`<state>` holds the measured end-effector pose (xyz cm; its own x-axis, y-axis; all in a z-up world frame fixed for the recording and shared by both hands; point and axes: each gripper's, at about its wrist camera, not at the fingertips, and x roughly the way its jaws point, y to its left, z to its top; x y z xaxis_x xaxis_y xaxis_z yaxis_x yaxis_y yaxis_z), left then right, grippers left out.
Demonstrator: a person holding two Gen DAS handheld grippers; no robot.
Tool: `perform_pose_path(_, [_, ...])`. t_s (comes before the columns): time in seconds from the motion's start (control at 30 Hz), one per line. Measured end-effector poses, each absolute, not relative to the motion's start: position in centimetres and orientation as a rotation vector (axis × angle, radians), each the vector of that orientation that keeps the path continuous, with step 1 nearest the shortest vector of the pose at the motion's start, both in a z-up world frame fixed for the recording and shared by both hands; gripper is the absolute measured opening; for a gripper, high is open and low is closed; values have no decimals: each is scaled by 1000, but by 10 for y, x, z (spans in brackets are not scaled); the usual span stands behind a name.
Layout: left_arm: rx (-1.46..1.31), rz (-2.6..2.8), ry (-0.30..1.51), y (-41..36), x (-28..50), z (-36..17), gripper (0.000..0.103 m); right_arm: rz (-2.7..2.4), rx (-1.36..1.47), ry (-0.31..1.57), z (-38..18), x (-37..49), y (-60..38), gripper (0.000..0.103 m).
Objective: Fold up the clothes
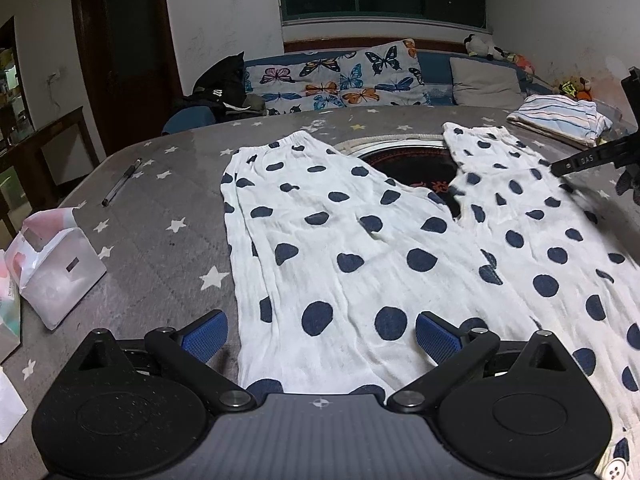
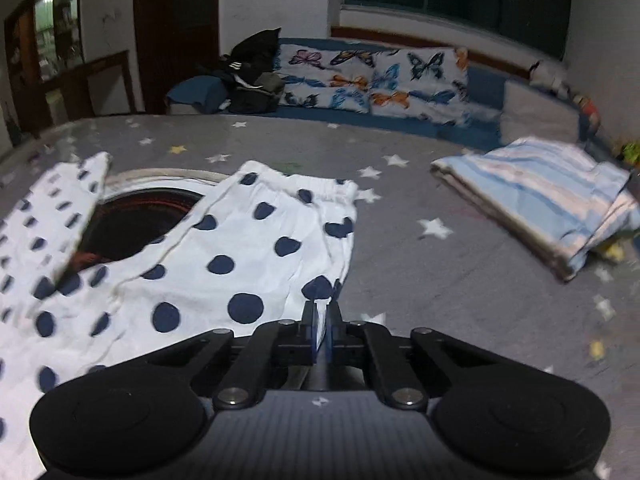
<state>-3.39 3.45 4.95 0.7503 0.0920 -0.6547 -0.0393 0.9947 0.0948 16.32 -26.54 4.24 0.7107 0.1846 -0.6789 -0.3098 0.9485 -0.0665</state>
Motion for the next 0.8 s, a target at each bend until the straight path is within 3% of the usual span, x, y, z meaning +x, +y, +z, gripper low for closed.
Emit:
perform_pose_path(0.27, [83,66,693,32,-38,56,102,284,-167,746,49,178,-268,17])
perform_pose_path(0.33, [83,51,690,27,-39,58,102,296,-159,745,51,189,-268,27])
perform_pose_path(0.37, [83,43,688,25,-40,58,102,302,-155,745,52,195,-267,37])
perform_pose_path(0.4, [84,35,687,23,-41,59,102,308,-152,745,53,200,-267,40])
perform_pose_path(0.8, [103,7,715,11,-37,58,102,368,-186,760,41,274,-252,35])
